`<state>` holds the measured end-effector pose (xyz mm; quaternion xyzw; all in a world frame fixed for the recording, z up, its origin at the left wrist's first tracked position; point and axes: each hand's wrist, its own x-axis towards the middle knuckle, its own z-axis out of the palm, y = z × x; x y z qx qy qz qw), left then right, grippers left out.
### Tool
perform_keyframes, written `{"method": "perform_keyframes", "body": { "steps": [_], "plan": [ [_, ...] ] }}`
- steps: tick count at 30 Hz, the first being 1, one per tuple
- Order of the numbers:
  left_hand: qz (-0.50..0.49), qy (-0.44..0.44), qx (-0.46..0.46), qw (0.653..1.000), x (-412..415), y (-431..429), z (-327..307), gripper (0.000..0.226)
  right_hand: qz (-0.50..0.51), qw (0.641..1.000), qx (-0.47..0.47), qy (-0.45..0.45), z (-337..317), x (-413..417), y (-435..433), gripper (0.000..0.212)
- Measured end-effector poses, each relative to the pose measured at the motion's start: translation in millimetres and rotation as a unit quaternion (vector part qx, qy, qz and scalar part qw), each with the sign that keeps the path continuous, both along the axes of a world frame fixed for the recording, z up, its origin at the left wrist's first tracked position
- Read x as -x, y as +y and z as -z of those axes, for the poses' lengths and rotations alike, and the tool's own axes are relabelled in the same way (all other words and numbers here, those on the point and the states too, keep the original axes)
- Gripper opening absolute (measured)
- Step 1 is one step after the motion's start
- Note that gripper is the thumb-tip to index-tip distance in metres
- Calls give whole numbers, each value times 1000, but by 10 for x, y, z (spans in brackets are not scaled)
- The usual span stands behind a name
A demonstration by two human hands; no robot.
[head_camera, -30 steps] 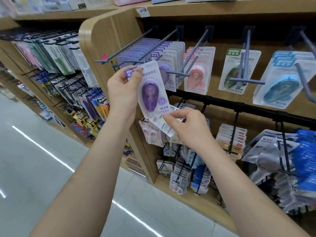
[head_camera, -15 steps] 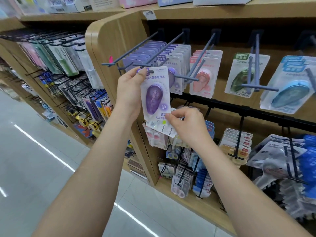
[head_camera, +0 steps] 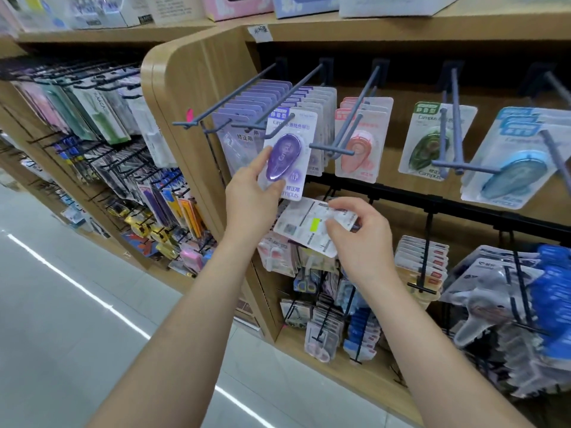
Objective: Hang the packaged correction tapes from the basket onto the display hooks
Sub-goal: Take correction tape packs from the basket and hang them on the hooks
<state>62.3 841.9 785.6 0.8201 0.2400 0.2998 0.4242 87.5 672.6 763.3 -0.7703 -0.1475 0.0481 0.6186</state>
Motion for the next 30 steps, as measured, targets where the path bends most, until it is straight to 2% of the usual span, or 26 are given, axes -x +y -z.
{"method": "perform_keyframes", "body": {
  "steps": [4, 7, 8, 10, 12, 14, 16, 17, 19, 20, 22, 24, 27, 30],
  "plan": [
    [11, 27, -35, 999, -209, -2, -9, 61, 19, 979, -136, 149, -45, 18, -131, 24],
    [-7, 90, -146, 985, -20, -64, -8, 69, 1, 972, -151, 181, -54, 0, -210, 28],
    [22, 77, -149, 986, 100, -106, 23, 72, -9, 972, -149, 183, -71, 5, -241, 28],
    [154, 45, -89, 983, 394, -278, 70, 73, -34, 972, -142, 182, -95, 9, -293, 27],
    [263, 57, -101, 958, 592, -421, 163, 63, -63, 972, -135, 182, -130, 18, -318, 25],
    [240, 28, -129, 962, 638, -450, 308, 45, -102, 956, -177, 210, -164, 31, -329, 22],
    [172, 5, -41, 984, 635, -471, 343, 27, -136, 927, -243, 249, -200, 46, -351, 26],
    [149, -4, 57, 987, 636, -501, 316, 19, -140, 933, -231, 240, -190, 37, -370, 29],
    [130, -34, 265, 955, 652, -568, 279, 15, -135, 970, -111, 168, -131, 20, -396, 24],
    [128, -50, 324, 936, 653, -584, 269, 20, -144, 978, -50, 141, -98, 20, -402, 19],
    [129, -74, 378, 914, 665, -614, 267, 34, -197, 971, 24, 131, -34, 54, -387, 18],
    [142, -92, 408, 897, 674, -657, 256, 36, -223, 965, 32, 134, 29, 117, -356, 22],
    [162, -107, 417, 888, 680, -691, 196, 29, -187, 977, 28, 99, 67, 177, -337, 15],
    [149, -159, 411, 885, 633, -639, 90, 25, -167, 982, 63, 60, 121, 171, -384, 12]
  ]
}}
